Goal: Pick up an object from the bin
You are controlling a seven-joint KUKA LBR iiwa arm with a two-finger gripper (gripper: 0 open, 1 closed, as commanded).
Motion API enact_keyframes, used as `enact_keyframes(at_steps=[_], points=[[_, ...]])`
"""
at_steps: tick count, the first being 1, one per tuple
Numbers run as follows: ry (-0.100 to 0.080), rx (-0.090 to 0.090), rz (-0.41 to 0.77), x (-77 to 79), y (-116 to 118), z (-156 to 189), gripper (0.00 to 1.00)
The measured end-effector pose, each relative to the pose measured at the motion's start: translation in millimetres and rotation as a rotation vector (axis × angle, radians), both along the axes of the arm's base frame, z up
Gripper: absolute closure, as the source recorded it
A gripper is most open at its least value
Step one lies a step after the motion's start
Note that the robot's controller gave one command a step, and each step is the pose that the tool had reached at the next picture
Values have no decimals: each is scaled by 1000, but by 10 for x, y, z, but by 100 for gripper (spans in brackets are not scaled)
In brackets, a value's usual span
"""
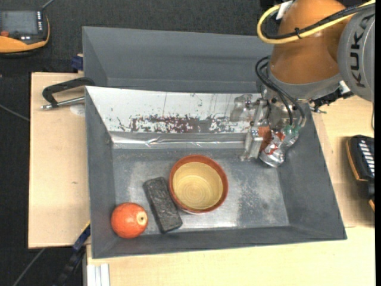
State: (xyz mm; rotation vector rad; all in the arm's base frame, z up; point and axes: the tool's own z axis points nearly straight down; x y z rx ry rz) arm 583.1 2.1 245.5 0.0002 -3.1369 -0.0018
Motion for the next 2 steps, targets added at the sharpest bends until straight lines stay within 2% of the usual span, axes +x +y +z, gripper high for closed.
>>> enact_keyframes(at_steps=[1, 2], points=[[5, 2, -26, -399, 573, -1300, 0], [-2, 2, -28, -381, 557, -1257, 100]])
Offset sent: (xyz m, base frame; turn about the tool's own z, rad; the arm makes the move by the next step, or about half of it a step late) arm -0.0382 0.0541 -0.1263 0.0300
